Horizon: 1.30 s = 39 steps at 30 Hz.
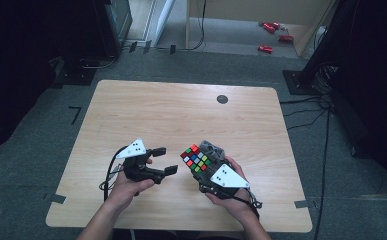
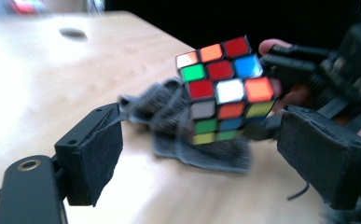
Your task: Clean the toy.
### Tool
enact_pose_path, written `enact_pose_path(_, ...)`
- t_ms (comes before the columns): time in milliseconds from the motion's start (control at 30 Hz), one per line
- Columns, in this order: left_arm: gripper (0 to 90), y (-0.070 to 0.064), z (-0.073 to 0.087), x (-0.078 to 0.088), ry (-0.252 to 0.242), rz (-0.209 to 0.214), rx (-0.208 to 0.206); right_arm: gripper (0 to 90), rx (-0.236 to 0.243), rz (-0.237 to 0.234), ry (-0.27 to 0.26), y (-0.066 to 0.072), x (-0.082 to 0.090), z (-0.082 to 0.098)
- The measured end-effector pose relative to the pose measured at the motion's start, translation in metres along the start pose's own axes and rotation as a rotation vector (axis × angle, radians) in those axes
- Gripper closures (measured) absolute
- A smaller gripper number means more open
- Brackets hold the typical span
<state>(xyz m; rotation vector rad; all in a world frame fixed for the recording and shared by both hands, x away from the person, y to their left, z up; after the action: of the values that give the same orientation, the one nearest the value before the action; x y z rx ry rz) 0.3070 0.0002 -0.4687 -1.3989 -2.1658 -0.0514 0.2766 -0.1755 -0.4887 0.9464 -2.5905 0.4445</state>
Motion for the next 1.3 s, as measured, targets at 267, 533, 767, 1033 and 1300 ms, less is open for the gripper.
enact_pose_path(267, 16.3, -0.006, 0.014, -0.014, -0.014, -0.211, -0.302, 34.4, -0.201, -0.104, 0.030, -0.006, 0.008, -0.011)
enact_pose_path(533, 16.2, -0.015, 0.021, -0.025, -0.007, -0.320, -0.511, 34.4, -0.303, -0.173, 0.064, 0.003, 0.009, -0.018)
enact_pose_path(767, 16.1, -0.023, 0.024, -0.032, -0.006, -0.357, -0.618, 34.4, -0.345, -0.209, 0.099, 0.013, 0.004, -0.018)
enact_pose_path(1033, 16.7, -0.026, 0.029, -0.040, 0.019, -0.394, -0.677, 34.3, -0.354, -0.225, 0.154, 0.027, -0.005, -0.015)
enact_pose_path(1300, 26.9, -0.026, 0.031, -0.040, 0.028, -0.383, -0.650, 34.2, -0.427, -0.251, 0.159, 0.029, -0.007, -0.015)
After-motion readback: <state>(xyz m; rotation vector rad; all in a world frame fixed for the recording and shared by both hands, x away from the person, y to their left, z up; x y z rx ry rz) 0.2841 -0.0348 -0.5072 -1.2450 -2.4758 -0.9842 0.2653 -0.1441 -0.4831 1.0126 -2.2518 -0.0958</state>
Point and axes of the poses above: each handheld gripper's, and its own axes: x roughly backward along the jaws, z roughly out of its underside, y roughly to its left, the point moved 7 cm from there along -x, roughly forward along the jaws, and after that the axes turned 9 degrees about y, right-handed, at the moved point
